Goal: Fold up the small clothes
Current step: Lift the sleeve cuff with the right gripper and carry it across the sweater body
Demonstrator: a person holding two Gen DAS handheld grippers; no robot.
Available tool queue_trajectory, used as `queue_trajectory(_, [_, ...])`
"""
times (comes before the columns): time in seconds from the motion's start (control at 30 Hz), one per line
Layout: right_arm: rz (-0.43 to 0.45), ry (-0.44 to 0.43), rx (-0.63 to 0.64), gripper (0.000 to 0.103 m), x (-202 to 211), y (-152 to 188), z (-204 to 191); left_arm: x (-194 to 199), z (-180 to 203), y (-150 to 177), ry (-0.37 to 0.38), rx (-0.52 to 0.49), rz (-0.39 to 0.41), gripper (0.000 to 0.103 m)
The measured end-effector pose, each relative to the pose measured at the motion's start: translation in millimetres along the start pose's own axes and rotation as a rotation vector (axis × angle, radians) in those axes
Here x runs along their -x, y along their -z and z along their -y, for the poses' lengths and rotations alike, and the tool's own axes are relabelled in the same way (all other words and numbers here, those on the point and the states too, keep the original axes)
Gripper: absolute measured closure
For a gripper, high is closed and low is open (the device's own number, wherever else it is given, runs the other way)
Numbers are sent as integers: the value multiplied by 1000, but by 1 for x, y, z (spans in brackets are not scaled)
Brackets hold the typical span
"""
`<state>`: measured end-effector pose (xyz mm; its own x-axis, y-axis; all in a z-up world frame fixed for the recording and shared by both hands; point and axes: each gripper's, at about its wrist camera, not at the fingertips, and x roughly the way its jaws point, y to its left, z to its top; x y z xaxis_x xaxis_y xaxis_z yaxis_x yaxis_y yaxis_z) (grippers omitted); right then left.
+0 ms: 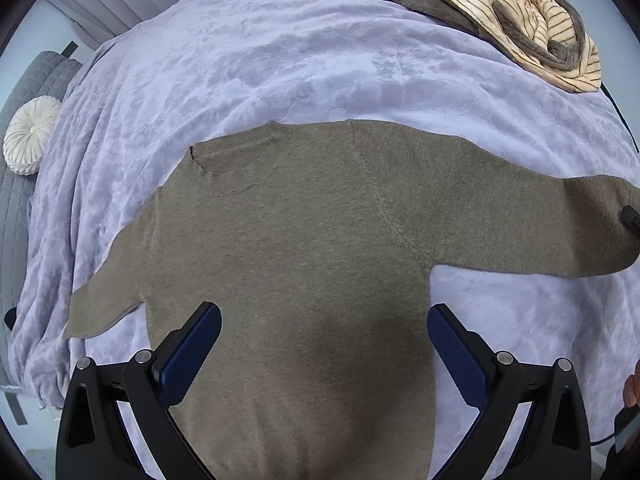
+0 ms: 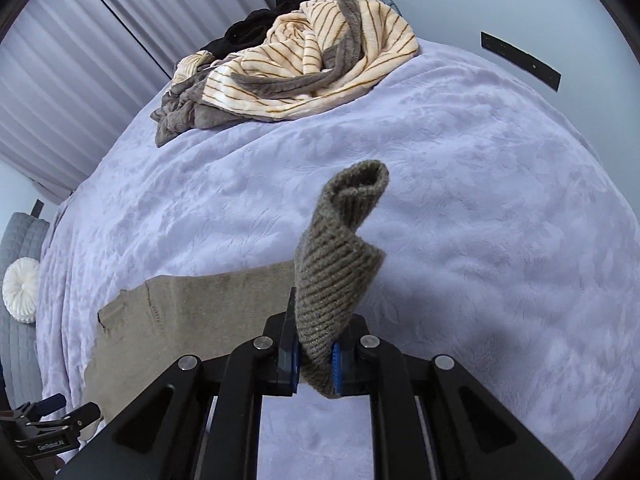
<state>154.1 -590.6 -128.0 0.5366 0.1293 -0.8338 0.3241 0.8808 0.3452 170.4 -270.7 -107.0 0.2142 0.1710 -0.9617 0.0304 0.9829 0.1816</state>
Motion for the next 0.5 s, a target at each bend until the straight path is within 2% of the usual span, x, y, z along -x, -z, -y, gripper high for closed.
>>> queue_trajectory(0.3, [9, 12, 80, 91, 33, 18, -71, 27, -72, 38, 45, 85, 59, 0])
queue_trajectory(0.5, [6, 15, 153, 91, 49, 39, -129, 40, -110, 67, 69, 99, 98, 0])
